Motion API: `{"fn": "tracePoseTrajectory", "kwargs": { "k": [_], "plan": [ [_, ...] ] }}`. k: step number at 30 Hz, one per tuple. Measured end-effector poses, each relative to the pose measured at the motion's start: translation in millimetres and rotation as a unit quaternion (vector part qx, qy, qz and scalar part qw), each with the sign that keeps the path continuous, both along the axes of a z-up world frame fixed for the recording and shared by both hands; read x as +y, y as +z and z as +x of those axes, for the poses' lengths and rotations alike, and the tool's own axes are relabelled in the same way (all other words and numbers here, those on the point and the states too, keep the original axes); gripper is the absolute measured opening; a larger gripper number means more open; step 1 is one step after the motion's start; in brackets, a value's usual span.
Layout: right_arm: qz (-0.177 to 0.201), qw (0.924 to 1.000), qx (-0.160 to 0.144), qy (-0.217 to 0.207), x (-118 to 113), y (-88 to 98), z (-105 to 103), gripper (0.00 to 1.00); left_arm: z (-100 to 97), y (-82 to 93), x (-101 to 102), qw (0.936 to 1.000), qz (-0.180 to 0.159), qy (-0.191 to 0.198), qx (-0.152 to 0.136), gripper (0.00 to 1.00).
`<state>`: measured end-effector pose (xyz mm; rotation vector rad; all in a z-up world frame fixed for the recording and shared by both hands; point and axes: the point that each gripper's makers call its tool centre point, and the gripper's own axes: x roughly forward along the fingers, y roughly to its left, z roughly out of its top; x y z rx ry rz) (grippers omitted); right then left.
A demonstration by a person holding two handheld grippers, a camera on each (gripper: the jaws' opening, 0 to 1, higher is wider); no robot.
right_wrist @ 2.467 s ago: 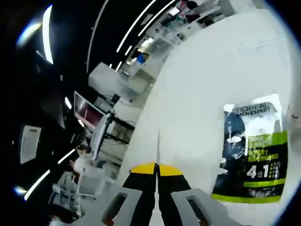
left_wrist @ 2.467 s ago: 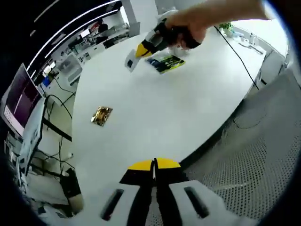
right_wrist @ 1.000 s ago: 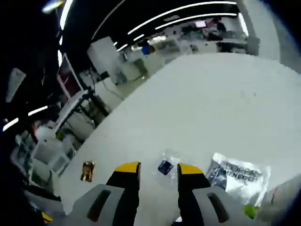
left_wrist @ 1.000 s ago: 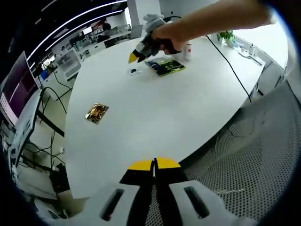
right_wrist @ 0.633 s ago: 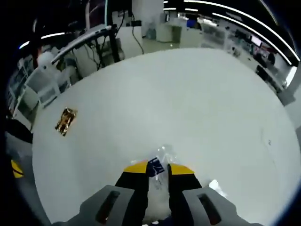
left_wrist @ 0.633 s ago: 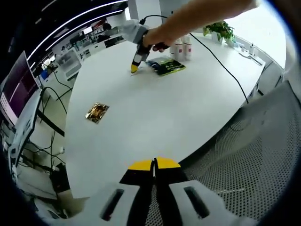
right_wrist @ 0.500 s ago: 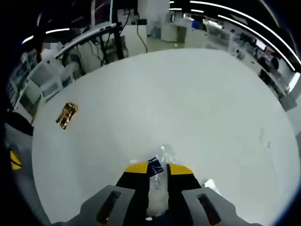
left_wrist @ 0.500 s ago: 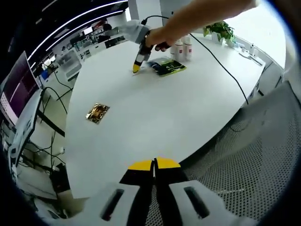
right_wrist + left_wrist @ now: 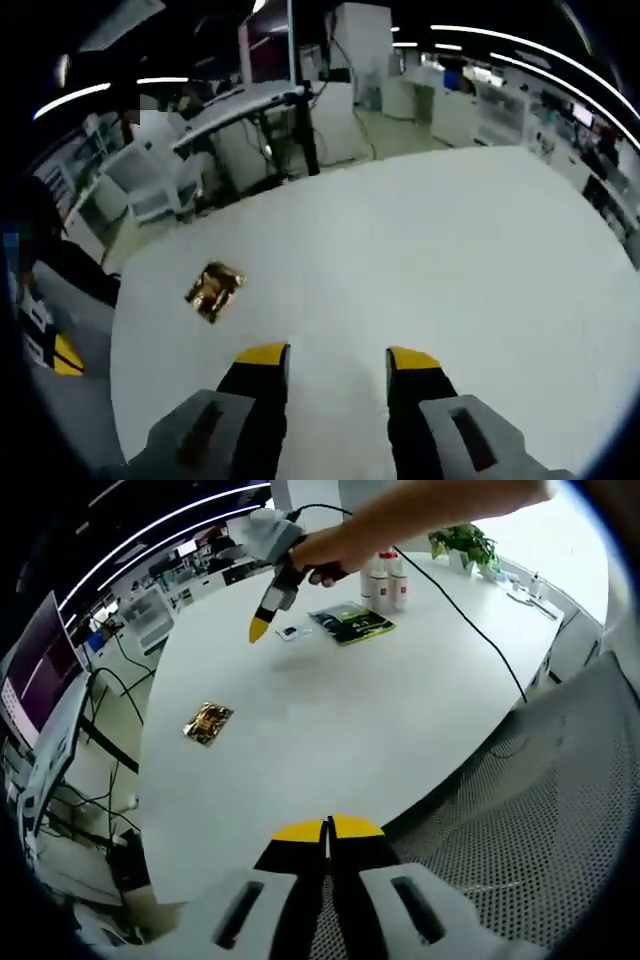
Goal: Arrange the skincare products in the storage area until every visible bottle or jar stands upright without overlapping.
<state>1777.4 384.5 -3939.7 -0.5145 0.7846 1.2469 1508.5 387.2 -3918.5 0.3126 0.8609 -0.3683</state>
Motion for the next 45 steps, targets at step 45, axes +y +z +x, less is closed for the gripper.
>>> {"fn": "tracePoseTrajectory", "kwargs": {
  "k": [45],
  "plan": [
    [-0.201, 0.8952, -0.059, 0.393, 81, -42.2, -97, 0.60, 9.1, 14.5, 9, 0.9991, 0.007, 0.013, -0.040, 0.00]
  ]
}}
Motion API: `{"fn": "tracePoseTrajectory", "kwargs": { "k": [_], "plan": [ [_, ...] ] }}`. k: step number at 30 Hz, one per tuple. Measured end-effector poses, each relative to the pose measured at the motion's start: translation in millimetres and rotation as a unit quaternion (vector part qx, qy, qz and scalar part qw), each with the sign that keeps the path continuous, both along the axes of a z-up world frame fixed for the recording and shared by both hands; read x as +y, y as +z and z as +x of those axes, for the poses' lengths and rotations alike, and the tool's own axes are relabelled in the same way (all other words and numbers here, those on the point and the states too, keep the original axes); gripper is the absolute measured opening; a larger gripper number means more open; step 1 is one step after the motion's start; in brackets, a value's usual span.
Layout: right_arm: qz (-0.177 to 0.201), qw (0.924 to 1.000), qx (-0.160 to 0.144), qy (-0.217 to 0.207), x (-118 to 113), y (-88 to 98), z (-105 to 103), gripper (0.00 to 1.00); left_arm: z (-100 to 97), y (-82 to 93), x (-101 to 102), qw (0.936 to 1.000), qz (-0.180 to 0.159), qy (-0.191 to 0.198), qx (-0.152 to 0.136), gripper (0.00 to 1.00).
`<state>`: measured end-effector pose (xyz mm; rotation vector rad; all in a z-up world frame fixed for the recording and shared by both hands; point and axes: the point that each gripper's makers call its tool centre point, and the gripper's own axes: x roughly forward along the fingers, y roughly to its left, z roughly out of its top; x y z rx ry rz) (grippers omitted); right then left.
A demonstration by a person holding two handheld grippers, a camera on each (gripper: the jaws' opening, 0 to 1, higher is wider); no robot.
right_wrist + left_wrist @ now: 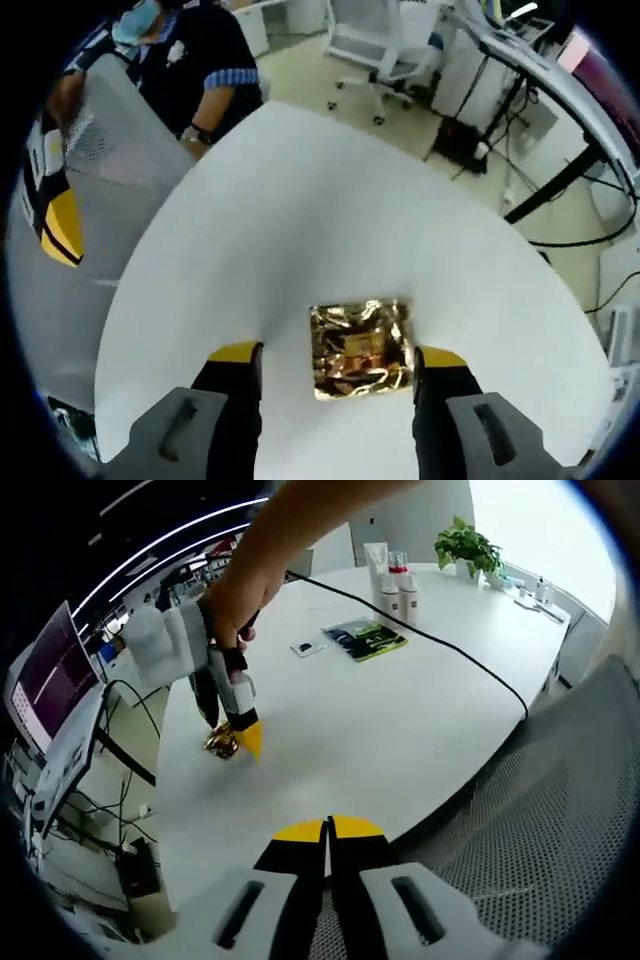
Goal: Arrange the skincare products in the storage area until every visible bottle or jar stands upright without overlapping.
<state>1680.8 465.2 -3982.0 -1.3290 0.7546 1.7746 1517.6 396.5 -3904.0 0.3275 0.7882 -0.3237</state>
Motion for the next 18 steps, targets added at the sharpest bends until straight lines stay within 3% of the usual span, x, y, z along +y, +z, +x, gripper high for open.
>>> {"fn": "tracePoseTrajectory", "kwargs": {
  "k": [5, 8, 16, 18],
  "plan": [
    [-0.003, 1.0000, -0.003, 0.003, -1, 0.8, -5, 0.54, -2.0, -3.7, -1, 0.9999, 0.004, -0.004, 0.010, 0.00],
    [0.004, 1.0000, -0.001, 0.009, -1, 1.2, -5, 0.38, -3.8, -6.6, -1, 0.9998, 0.008, -0.005, 0.018, 0.00],
    [-0.003, 0.9997, -0.022, 0.010, -19, 3.1, -23, 0.32, -5.6, -10.7, 0, 0.9995, 0.013, -0.005, 0.029, 0.00],
    [0.004, 0.9999, -0.015, 0.001, -26, 6.0, -31, 0.31, -6.6, -13.7, 0, 0.9992, 0.017, -0.007, 0.035, 0.00]
  ]
}}
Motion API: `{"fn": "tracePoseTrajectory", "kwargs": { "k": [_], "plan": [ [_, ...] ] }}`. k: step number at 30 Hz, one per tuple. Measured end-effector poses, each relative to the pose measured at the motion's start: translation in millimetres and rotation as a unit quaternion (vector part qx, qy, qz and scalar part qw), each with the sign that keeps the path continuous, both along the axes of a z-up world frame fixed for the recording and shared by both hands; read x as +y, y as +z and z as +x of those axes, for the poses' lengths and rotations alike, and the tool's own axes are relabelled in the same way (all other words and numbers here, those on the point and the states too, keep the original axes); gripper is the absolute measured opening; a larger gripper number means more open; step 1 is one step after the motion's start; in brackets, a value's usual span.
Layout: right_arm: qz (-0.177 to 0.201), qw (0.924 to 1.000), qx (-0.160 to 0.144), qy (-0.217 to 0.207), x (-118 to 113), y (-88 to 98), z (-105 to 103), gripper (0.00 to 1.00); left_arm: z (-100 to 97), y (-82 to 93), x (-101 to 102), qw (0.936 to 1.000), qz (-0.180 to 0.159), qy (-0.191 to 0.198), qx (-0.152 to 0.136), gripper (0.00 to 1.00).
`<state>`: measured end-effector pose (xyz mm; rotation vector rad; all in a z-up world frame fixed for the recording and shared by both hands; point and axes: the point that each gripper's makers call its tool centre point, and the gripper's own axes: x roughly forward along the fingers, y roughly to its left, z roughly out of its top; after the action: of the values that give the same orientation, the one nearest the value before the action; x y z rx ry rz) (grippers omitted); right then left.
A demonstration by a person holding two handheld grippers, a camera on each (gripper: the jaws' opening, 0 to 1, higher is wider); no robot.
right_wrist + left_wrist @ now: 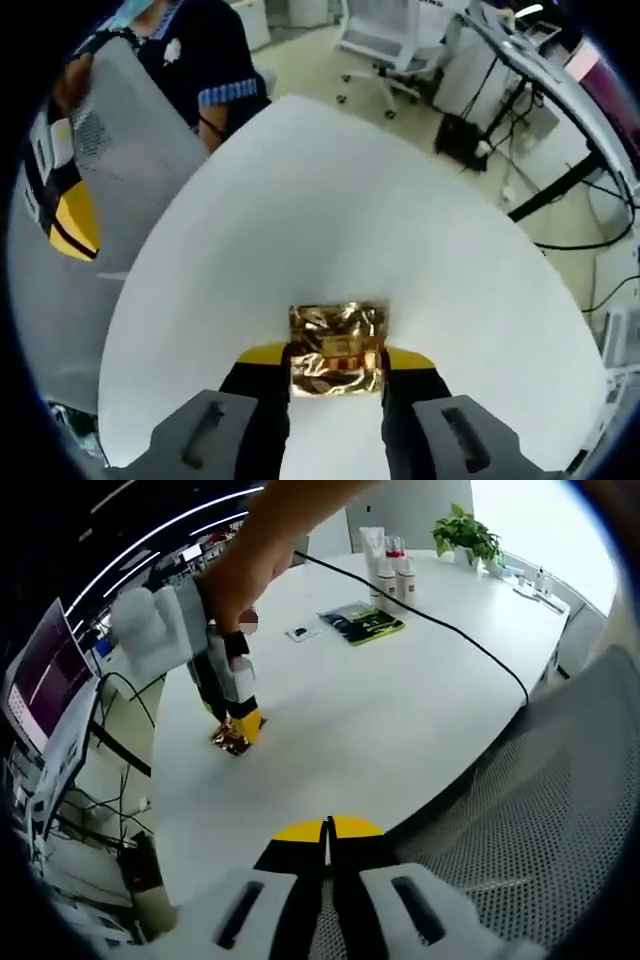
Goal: Arrange the skincare products in the storage area until every visible bottle or jar stands upright without overlapping.
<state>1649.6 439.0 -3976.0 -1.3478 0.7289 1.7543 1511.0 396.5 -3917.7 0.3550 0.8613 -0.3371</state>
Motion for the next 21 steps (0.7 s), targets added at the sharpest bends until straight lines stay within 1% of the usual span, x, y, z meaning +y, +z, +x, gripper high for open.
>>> {"fn": "tracePoseTrajectory", "kwargs": {
  "k": [1, 4, 6, 9, 13, 15, 18, 21],
  "plan": [
    [0.004, 1.0000, 0.004, -0.005, -4, 1.5, -4, 0.31, -0.5, -1.5, 0, 1.0000, 0.002, -0.001, 0.003, 0.00],
    [0.010, 0.9998, 0.008, -0.017, -25, 5.0, -18, 0.31, -2.4, -3.0, 0, 0.9999, 0.007, -0.002, 0.011, 0.00],
    [0.012, 0.9998, -0.001, -0.013, -55, 1.7, -29, 0.31, -3.4, -5.1, 1, 0.9998, 0.010, -0.004, 0.016, 0.00],
    [0.019, 0.9996, -0.016, -0.009, -80, 6.0, -36, 0.31, -3.2, -5.7, 0, 0.9998, 0.010, -0.006, 0.015, 0.00],
    [0.039, 0.9988, -0.021, -0.023, -112, 16.7, -54, 0.32, -1.9, -2.4, -4, 0.9999, 0.000, -0.008, 0.008, 0.00],
    [0.052, 0.9978, -0.020, -0.035, -125, 22.9, -64, 0.32, 1.7, 5.9, -9, 0.9998, -0.019, -0.006, -0.009, 0.00],
    [0.076, 0.9955, -0.028, -0.048, -140, 31.5, -73, 0.32, 3.1, 10.8, -13, 0.9992, -0.036, -0.006, -0.016, 0.00],
    [0.107, 0.9915, -0.051, -0.054, -150, 42.9, -76, 0.32, 3.4, 15.2, -21, 0.9978, -0.064, -0.006, -0.016, 0.02]
  ]
}}
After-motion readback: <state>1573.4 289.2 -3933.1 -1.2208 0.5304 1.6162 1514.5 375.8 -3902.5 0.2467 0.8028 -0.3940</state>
